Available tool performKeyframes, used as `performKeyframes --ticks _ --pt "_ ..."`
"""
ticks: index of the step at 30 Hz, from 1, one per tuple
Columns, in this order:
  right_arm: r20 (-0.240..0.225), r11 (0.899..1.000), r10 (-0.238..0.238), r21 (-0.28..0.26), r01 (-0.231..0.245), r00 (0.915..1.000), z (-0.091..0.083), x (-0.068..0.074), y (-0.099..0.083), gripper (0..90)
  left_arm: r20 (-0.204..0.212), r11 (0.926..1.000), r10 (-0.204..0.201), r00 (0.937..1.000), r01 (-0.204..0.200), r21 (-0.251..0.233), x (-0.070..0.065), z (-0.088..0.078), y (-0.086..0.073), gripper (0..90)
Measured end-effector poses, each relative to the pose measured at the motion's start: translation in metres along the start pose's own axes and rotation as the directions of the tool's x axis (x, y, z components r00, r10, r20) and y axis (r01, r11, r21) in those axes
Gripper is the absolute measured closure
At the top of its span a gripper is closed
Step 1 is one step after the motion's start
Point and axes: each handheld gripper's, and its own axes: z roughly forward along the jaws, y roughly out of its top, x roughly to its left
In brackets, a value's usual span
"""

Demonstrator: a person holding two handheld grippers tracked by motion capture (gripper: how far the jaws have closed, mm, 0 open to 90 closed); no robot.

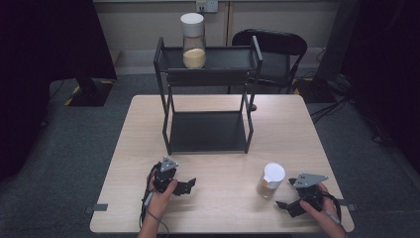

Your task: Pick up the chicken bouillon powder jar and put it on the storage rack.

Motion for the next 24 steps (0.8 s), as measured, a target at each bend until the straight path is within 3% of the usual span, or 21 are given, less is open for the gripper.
performKeyframes --ticks 3,7,11,13,24 --pt "0.000 1.000 0.000 0.000 0.000 1.0000 0.000 0.000 0.000 0.0 -0.023 0.9990 0.030 0.9993 -0.029 0.033 -0.004 0.002 0.001 1.5" --pt "0.000 1.000 0.000 0.000 0.000 1.0000 0.000 0.000 0.000 0.0 -0.060 0.9967 0.035 0.9976 -0.031 0.075 -0.011 0.003 0.003 1.9" --pt "0.000 1.000 0.000 0.000 0.000 1.0000 0.000 0.000 0.000 0.0 -0.070 0.9956 0.063 0.9956 -0.057 0.074 -0.013 0.003 -0.001 1.6" --pt "0.000 1.000 0.000 0.000 0.000 1.0000 0.000 0.000 0.000 0.0 -0.084 0.9887 0.127 0.9883 -0.120 0.090 -0.018 0.004 -0.003 0.4" --pt "0.000 1.000 -0.001 0.001 0.001 1.0000 0.000 0.000 0.000 0.0 -0.113 0.9924 0.101 0.9884 -0.092 0.082 -0.024 0.003 -0.006 0.0"
